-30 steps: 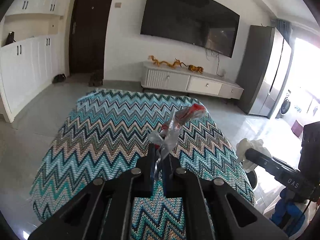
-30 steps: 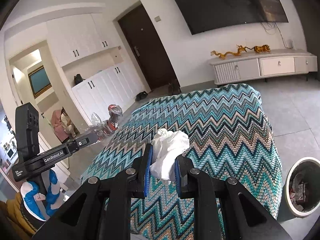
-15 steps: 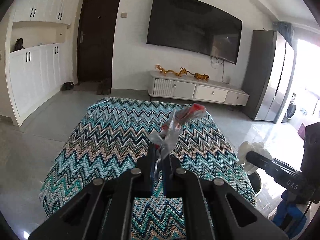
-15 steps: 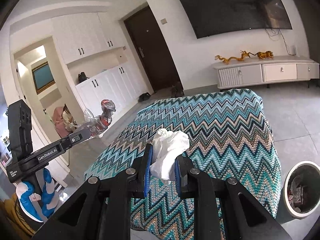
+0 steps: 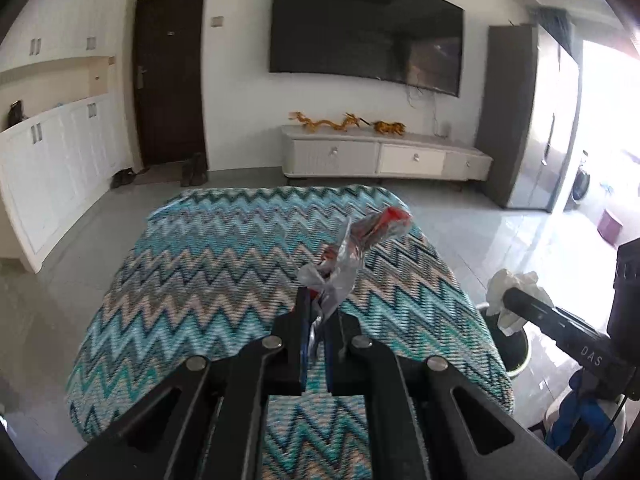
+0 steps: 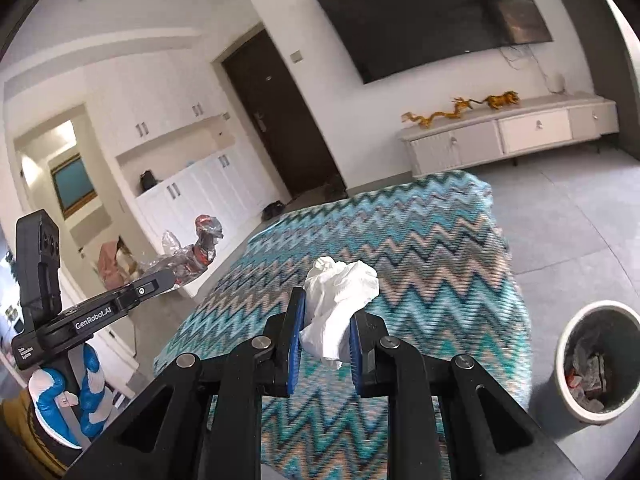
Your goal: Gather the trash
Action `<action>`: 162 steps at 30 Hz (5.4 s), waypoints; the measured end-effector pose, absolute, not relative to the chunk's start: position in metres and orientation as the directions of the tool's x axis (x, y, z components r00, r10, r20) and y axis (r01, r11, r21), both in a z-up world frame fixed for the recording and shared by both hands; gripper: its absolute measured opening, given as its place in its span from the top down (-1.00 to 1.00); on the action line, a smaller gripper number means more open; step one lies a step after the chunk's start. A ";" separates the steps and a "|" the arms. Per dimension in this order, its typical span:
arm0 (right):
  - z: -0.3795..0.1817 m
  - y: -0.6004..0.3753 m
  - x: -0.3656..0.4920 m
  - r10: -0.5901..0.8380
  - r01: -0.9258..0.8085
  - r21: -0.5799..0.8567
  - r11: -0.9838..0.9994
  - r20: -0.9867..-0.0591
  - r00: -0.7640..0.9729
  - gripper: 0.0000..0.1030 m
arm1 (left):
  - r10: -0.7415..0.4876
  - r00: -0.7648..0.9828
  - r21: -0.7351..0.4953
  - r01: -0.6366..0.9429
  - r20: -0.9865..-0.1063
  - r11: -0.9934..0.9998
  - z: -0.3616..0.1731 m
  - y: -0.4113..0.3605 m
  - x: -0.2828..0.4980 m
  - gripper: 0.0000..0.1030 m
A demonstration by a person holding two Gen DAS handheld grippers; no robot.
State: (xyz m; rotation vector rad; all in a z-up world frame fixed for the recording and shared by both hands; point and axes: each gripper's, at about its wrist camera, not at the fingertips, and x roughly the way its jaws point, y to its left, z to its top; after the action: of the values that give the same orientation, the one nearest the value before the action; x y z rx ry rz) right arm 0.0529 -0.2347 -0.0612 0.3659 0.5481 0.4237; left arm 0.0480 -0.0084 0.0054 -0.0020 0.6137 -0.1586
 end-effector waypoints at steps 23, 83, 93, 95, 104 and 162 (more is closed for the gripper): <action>-0.185 -0.481 0.086 0.091 0.259 0.435 0.862 -0.636 0.767 0.56 | -0.403 0.473 -0.050 0.598 -0.784 0.800 -0.094 -0.338 0.171 0.90; 0.021 -0.169 0.003 -0.116 0.091 -0.089 0.992 -0.343 0.932 -0.99 | 0.058 0.927 -0.003 -0.064 -0.369 0.998 0.014 0.033 0.036 -0.78; 0.035 -0.161 -0.010 -0.135 0.113 -0.091 0.989 -0.296 0.945 -0.99 | 0.118 0.940 -0.029 -0.134 -0.321 0.991 0.024 0.054 0.016 -0.93; 0.034 -0.162 -0.010 -0.136 0.117 -0.082 0.990 -0.295 0.946 -0.99 | 0.123 0.943 -0.034 -0.140 -0.310 0.990 0.025 0.059 0.012 -0.93; 0.029 -0.165 -0.005 -0.152 0.138 -0.070 0.988 -0.296 0.943 -0.99 | 0.149 0.948 -0.052 -0.170 -0.283 0.984 0.028 0.073 0.004 -0.93; -0.011 -0.244 -0.027 -0.298 0.317 -0.007 0.949 -0.356 0.886 -0.99 | -0.137 0.908 0.032 0.163 -0.396 0.986 0.007 -0.028 0.007 -0.93</action>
State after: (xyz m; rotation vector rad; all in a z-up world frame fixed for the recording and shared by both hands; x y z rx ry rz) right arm -0.0274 -0.2436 -0.0108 0.0516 0.3619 -0.3198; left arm 0.0073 -0.0282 0.0072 0.0652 0.4037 -0.1551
